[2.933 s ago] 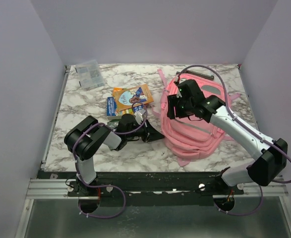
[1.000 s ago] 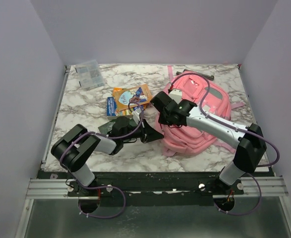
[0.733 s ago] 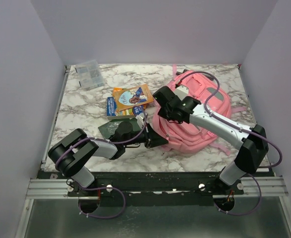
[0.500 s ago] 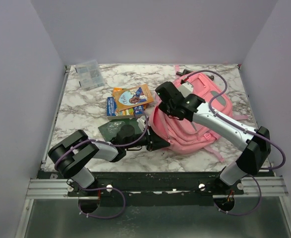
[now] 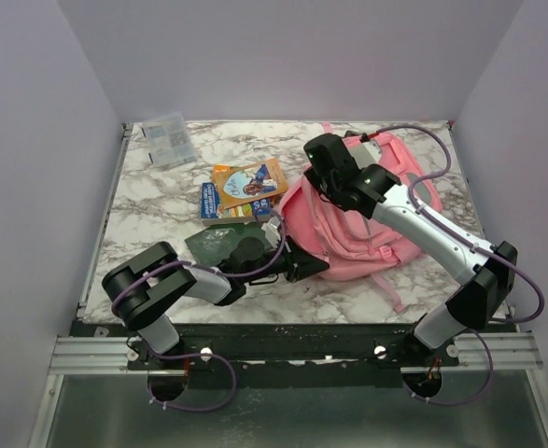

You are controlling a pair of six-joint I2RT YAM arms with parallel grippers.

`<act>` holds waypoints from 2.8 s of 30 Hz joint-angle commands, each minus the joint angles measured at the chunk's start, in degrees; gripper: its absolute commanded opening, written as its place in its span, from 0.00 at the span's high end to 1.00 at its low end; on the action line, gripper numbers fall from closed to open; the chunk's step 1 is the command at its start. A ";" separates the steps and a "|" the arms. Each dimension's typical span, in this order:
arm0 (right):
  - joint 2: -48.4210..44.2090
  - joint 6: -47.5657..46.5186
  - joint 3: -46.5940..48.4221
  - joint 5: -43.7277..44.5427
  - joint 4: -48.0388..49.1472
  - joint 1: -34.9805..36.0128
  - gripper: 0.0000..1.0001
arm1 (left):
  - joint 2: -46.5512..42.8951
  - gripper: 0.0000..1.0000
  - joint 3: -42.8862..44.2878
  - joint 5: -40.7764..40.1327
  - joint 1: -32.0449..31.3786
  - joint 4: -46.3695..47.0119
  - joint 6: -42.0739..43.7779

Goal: Pack the student bag
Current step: Unzip the student bag at the center of the board.

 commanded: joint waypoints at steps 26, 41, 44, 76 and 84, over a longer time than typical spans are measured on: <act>-20.18 -34.36 -20.52 -13.04 31.78 -0.95 0.99 | -10.93 0.42 -8.94 -8.39 -2.49 1.81 12.34; -23.37 -36.07 -19.11 -20.84 26.79 -0.94 0.99 | -25.59 0.17 11.26 -16.23 -1.49 -35.19 44.07; -23.76 -35.22 -18.98 -20.69 26.85 -0.94 0.99 | -21.30 0.19 14.58 -15.01 -1.32 -37.47 41.22; -43.85 -41.53 -44.55 -43.22 10.16 -1.00 0.32 | -9.58 1.00 30.53 17.74 14.47 -35.06 20.36; -45.42 -37.70 -48.68 -31.15 15.59 -0.90 0.41 | -11.98 1.00 29.66 11.84 14.11 -32.01 13.31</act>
